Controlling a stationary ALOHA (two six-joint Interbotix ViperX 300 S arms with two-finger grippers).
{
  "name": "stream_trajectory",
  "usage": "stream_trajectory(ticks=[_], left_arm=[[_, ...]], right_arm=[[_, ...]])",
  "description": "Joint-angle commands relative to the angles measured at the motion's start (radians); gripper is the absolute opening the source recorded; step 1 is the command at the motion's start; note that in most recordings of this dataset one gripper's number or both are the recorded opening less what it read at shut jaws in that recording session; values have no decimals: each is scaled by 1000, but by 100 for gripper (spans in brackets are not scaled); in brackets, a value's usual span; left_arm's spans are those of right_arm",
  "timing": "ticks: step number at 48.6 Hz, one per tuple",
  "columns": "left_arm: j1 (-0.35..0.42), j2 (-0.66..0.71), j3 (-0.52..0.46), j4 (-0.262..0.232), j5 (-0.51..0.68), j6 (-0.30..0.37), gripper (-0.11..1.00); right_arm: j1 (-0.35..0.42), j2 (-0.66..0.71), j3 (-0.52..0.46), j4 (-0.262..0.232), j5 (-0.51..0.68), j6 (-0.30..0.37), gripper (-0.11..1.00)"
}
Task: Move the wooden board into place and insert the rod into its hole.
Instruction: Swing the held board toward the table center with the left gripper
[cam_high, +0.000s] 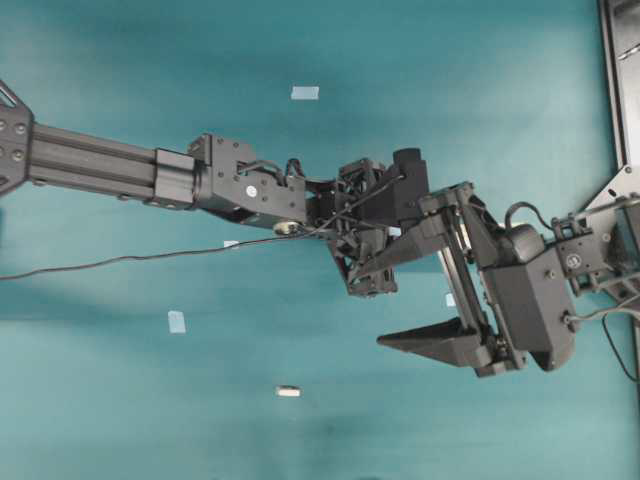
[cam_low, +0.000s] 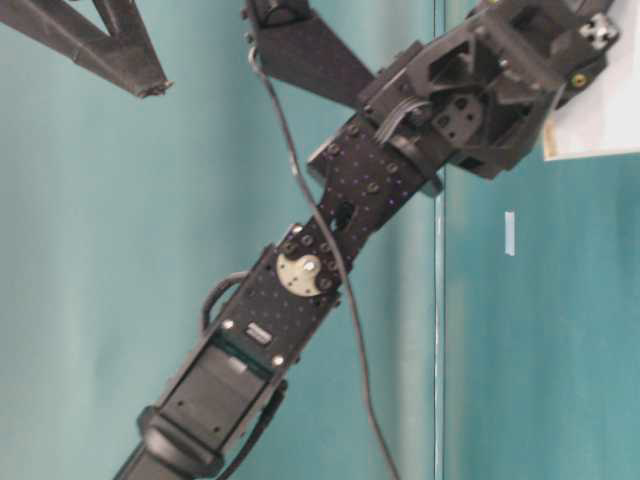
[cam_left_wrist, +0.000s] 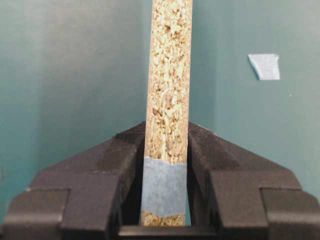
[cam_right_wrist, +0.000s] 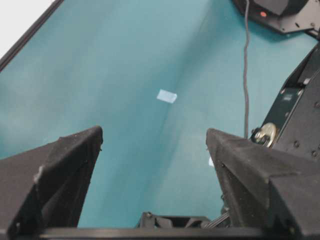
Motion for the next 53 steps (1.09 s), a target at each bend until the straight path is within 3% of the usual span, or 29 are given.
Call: stream_trajectory(ticks=[1, 42, 49, 53], left_arm=[[0, -20, -32, 3, -9, -6, 22], [-3, 11, -60, 8, -52, 3, 23], [-9, 3, -55, 8, -34, 5, 60], [-11, -6, -48, 8, -26, 5, 56]], right_arm=[[0, -14, -12, -2, -3, 2, 93], [0, -14, -5, -2, -3, 0, 93], [0, -15, -2, -2, -5, 0, 93], [0, -14, 0, 0, -5, 0, 93]])
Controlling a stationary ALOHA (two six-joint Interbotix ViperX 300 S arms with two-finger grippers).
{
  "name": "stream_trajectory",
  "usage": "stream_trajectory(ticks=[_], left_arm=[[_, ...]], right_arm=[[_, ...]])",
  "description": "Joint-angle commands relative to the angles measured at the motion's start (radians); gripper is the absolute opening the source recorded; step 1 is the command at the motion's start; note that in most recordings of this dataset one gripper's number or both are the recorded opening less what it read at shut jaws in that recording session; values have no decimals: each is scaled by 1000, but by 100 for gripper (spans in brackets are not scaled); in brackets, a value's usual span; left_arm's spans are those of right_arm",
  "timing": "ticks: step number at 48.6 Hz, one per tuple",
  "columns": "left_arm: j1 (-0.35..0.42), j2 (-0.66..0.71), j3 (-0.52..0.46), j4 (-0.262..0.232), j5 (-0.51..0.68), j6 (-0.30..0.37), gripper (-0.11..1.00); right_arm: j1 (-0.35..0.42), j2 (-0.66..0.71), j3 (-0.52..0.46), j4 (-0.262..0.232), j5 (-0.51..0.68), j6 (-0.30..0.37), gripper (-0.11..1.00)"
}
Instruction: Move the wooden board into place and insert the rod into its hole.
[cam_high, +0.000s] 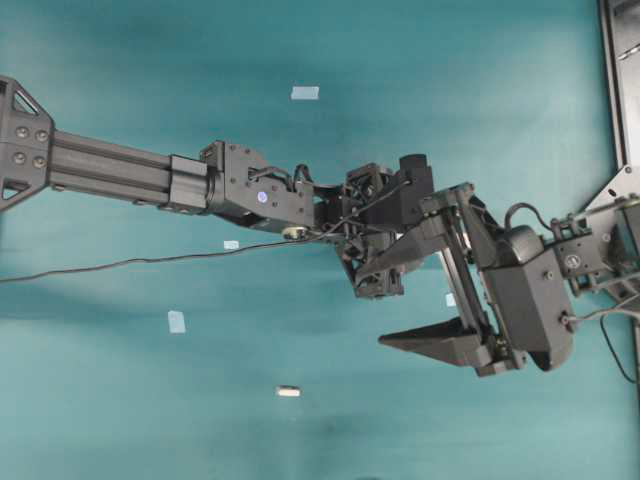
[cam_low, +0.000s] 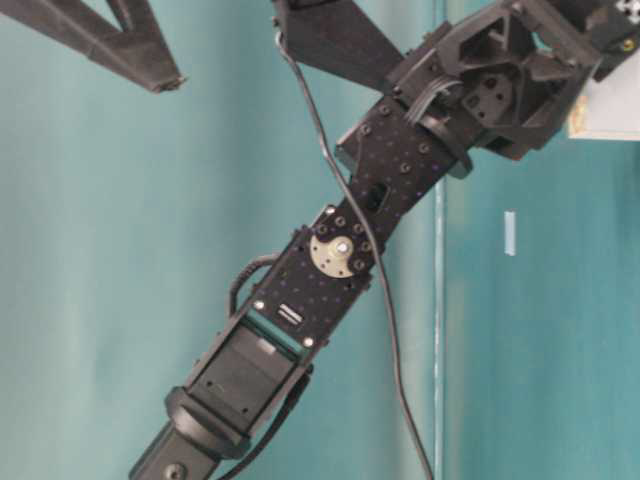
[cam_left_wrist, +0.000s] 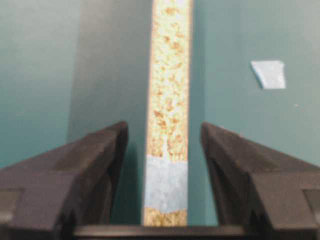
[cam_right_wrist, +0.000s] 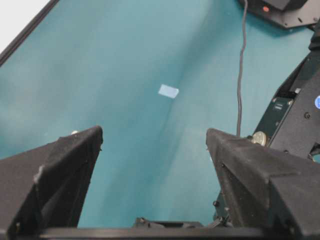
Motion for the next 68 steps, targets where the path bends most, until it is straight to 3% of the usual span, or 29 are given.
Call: stream_trajectory(ticks=[1, 15, 34, 42, 52, 68], left_arm=[[-6, -44, -15, 3, 3, 2, 56], [-5, -137, 64, 3, 29, 0, 71], [-12, -221, 247, 3, -11, 0, 72], [-21, -215, 313, 3, -106, 0, 72], [-23, -210, 399, 5, -324, 0, 72], [-20, -156, 443, 3, -499, 21, 72]], right_arm=[[2, -14, -11, -2, -5, 0, 93], [2, -14, -11, -2, -5, 0, 93], [2, -15, -6, -2, -5, 0, 93], [2, -14, -9, -2, -2, 0, 93], [2, -14, -23, 3, 54, 0, 93], [23, 52, -112, 40, 279, 11, 92]])
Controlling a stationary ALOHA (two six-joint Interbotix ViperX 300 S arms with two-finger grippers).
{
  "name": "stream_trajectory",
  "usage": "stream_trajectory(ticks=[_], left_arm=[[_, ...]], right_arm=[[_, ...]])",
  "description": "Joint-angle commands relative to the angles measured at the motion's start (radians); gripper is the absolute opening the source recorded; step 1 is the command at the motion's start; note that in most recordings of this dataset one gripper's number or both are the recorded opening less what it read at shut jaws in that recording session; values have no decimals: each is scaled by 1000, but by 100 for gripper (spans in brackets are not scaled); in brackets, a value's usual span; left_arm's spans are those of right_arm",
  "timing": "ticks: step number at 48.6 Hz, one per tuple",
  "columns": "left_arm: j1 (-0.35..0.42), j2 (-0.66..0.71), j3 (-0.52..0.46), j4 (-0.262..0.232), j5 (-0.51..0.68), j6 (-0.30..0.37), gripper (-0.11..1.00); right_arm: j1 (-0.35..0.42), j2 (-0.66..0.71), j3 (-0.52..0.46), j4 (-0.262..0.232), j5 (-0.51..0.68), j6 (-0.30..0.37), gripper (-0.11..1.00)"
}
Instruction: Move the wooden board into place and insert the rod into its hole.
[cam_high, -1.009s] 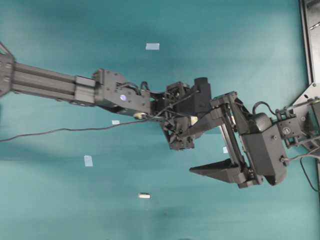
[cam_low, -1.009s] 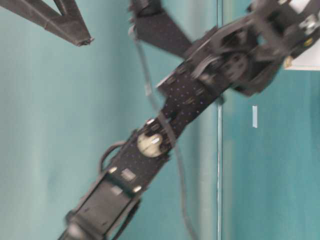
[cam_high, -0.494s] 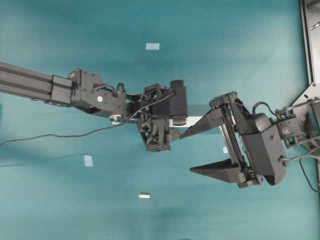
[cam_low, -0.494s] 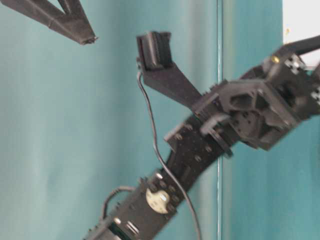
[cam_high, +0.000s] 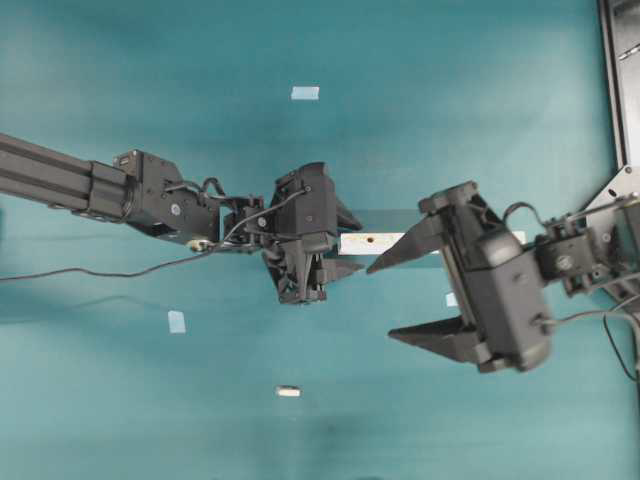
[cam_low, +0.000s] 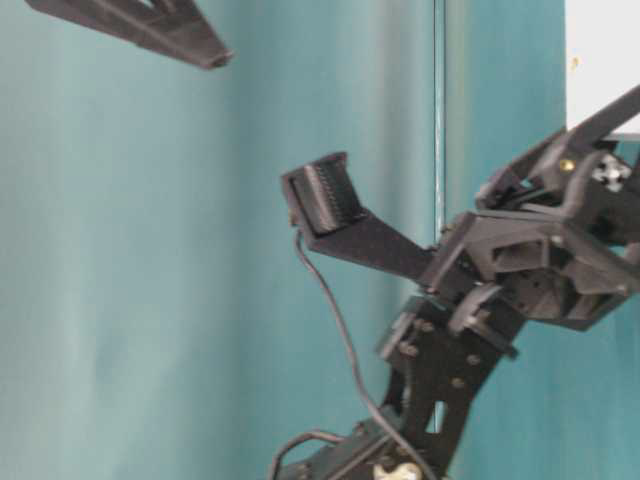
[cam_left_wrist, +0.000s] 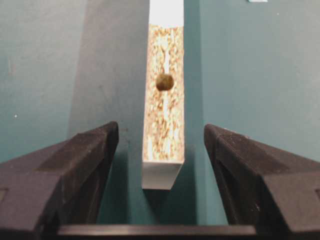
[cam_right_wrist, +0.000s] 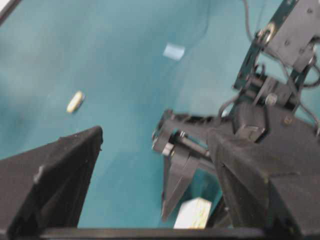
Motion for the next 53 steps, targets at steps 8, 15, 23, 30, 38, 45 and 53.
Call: stream_trajectory(ticks=[8, 15, 23, 30, 38, 45, 53], left_arm=[[-2, 11, -12, 2, -83, 54, 71], [5, 34, -3, 2, -135, 75, 71], [11, 61, 15, 2, -219, 77, 68], [15, 77, 29, 2, -258, 77, 66], [17, 80, 43, 2, -265, 78, 66], [17, 78, 43, 2, -265, 78, 66], [15, 77, 41, 2, -265, 78, 66]], right_arm=[[34, 137, -149, 32, 172, 74, 92], [34, 270, -261, 32, 261, 158, 92], [49, 413, -390, 32, 367, 218, 92], [71, 526, -486, 32, 426, 259, 92], [75, 614, -558, 32, 443, 316, 92], [75, 678, -601, 32, 446, 377, 91], [75, 736, -660, 60, 491, 403, 91]])
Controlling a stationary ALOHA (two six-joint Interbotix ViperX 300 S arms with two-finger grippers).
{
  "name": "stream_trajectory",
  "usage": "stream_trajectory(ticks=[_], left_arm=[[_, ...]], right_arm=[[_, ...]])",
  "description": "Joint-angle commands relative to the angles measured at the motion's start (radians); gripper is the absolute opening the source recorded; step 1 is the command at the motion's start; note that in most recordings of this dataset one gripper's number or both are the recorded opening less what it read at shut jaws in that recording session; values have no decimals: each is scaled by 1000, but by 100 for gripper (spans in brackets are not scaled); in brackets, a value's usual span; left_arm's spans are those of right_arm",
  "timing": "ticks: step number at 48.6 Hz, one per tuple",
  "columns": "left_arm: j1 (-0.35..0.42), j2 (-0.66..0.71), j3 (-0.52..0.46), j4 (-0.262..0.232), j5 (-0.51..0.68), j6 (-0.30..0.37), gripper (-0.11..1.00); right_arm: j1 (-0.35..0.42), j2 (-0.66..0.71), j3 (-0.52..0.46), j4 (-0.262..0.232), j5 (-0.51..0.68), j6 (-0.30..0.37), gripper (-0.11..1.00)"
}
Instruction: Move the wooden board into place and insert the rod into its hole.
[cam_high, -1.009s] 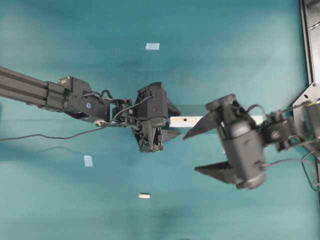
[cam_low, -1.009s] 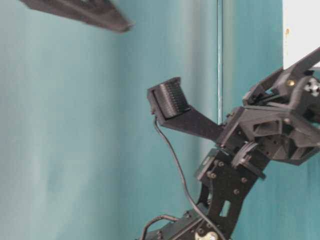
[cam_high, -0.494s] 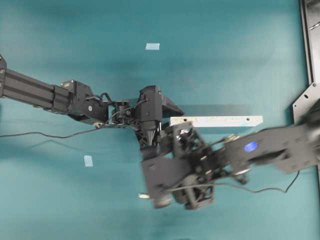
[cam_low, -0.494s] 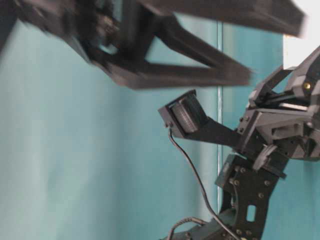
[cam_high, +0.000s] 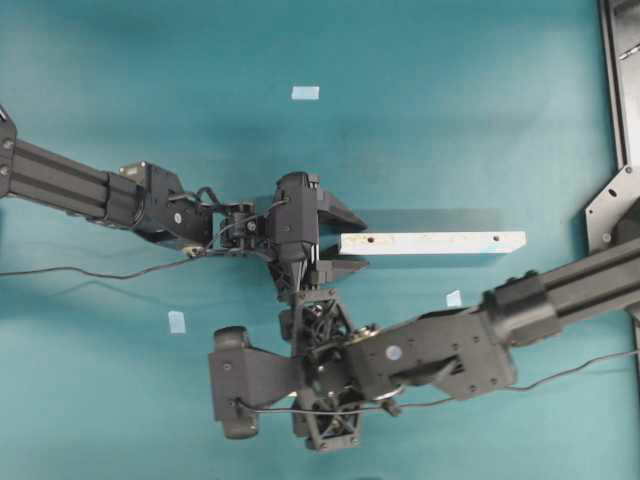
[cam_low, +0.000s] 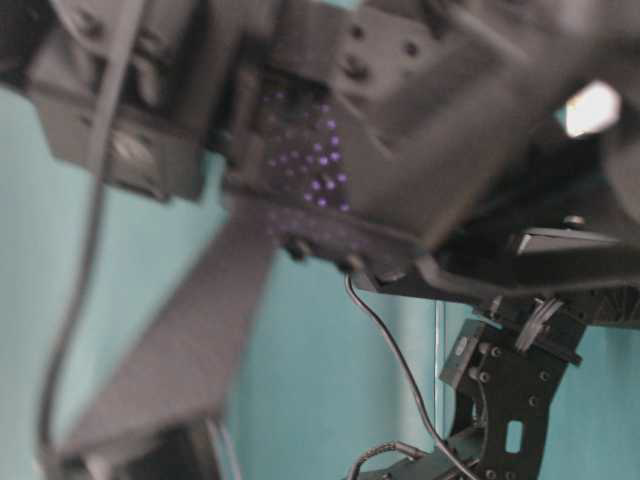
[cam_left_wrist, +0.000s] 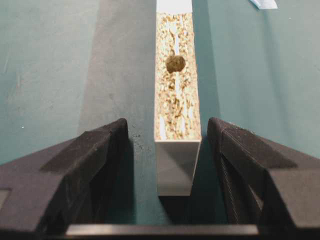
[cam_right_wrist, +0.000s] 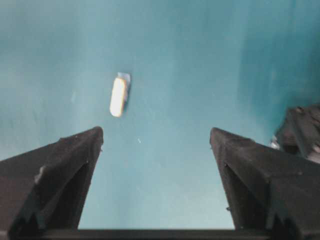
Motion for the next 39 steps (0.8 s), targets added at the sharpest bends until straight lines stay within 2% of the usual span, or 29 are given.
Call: stream_trajectory(ticks=[1, 7, 12, 39], left_arm=[[9, -14, 0, 3, 3, 9, 66], [11, -12, 0, 3, 3, 9, 66], [9, -12, 3, 3, 3, 9, 66], [-11, -17, 3, 3, 3, 8, 66]], right_arm=[[-2, 6, -57, 25, 28, 5, 91], [-2, 40, -101, 64, 81, 5, 91], [-2, 58, -126, 78, 94, 5, 91], [-3, 140, -141, 81, 8, 23, 89]])
